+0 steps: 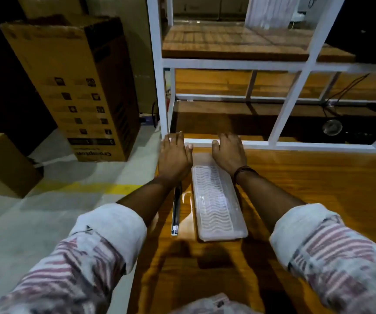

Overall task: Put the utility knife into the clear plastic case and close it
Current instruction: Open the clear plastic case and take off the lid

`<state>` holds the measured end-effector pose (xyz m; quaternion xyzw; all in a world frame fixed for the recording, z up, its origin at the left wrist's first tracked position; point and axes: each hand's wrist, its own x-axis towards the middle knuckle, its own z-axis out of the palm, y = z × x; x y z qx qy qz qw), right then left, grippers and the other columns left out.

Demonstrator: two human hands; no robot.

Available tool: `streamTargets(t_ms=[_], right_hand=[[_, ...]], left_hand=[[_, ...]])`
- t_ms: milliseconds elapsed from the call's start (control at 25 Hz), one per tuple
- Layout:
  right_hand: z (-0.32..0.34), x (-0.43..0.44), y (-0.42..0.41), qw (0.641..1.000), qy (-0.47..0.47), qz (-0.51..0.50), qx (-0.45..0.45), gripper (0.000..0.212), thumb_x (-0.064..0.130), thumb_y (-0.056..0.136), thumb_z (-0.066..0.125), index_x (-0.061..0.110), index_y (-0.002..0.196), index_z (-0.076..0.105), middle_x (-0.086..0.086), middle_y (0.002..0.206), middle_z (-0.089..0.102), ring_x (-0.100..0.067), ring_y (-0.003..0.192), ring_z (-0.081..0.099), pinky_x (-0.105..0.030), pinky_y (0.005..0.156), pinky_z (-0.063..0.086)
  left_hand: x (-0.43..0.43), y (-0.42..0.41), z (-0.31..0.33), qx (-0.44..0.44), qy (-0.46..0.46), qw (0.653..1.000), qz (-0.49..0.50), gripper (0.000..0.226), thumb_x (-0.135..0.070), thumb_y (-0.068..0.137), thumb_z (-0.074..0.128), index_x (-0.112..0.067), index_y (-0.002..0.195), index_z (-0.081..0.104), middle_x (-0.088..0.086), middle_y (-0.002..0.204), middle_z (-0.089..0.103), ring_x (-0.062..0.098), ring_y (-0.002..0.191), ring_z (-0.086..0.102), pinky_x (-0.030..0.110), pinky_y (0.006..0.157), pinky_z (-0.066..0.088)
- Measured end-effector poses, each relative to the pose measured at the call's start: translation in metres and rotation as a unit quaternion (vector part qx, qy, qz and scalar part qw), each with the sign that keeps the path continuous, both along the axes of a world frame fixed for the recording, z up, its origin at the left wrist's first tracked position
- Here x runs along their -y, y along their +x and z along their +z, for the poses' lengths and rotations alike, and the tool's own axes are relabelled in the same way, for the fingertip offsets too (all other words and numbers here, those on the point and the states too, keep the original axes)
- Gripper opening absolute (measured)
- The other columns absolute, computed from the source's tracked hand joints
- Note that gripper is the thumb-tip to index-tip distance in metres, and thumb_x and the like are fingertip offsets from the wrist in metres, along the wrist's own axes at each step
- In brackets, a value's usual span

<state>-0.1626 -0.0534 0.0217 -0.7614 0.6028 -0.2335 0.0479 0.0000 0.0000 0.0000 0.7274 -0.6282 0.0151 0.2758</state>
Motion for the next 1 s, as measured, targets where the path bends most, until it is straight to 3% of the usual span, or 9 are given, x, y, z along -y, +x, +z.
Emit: streamTargets(t_ms=[80, 160, 360, 560, 1000], right_hand=[[-0.009, 0.001, -0.002, 0.998, 0.049, -0.026, -0.002, 0.043, 0.026, 0.098, 0.045, -0.002, 0.126, 0.061, -0.025, 0.13, 0.06, -0.044, 0.123, 0.052, -0.048, 0.106, 0.039], [-0.022, 0.002, -0.007, 0.993, 0.113, -0.039, 0.021, 0.041, 0.023, 0.098, 0.046, -0.004, 0.124, 0.061, -0.028, 0.131, 0.058, -0.047, 0.124, 0.049, -0.049, 0.104, 0.041], [-0.045, 0.009, -0.004, 0.976, 0.167, -0.085, 0.112, 0.053, 0.038, 0.094, 0.038, 0.0, 0.128, 0.051, -0.024, 0.131, 0.054, -0.043, 0.121, 0.051, -0.047, 0.1, 0.044], [-0.044, 0.007, -0.001, 0.972, 0.164, -0.101, 0.136, 0.051, 0.036, 0.097, 0.039, -0.001, 0.132, 0.048, -0.024, 0.135, 0.052, -0.041, 0.124, 0.049, -0.047, 0.101, 0.042], [-0.054, 0.015, -0.004, 0.975, 0.136, -0.096, 0.144, 0.045, 0.031, 0.098, 0.046, -0.001, 0.13, 0.051, -0.022, 0.135, 0.051, -0.039, 0.127, 0.047, -0.046, 0.104, 0.043]], left_hand=[[0.001, -0.007, -0.002, -0.092, 0.007, 0.996, -0.002, 0.054, -0.035, 0.104, 0.04, -0.003, 0.147, 0.047, 0.02, 0.144, 0.057, 0.037, 0.135, 0.051, 0.045, 0.112, 0.041], [0.0, -0.017, -0.004, -0.164, 0.039, 0.986, 0.011, 0.045, -0.029, 0.102, 0.046, -0.005, 0.139, 0.055, 0.018, 0.135, 0.065, 0.036, 0.124, 0.06, 0.043, 0.101, 0.049], [0.006, -0.028, -0.018, -0.265, 0.079, 0.96, 0.047, 0.037, -0.032, 0.102, 0.048, -0.008, 0.122, 0.068, 0.017, 0.122, 0.071, 0.038, 0.112, 0.065, 0.039, 0.088, 0.052], [0.011, -0.031, -0.029, -0.262, 0.068, 0.961, 0.061, 0.039, -0.039, 0.103, 0.042, -0.011, 0.117, 0.066, 0.013, 0.11, 0.073, 0.034, 0.099, 0.068, 0.034, 0.072, 0.048], [0.012, -0.032, -0.033, -0.288, 0.061, 0.955, 0.051, 0.037, -0.037, 0.105, 0.042, -0.012, 0.121, 0.064, 0.011, 0.113, 0.072, 0.03, 0.1, 0.067, 0.031, 0.072, 0.049]])
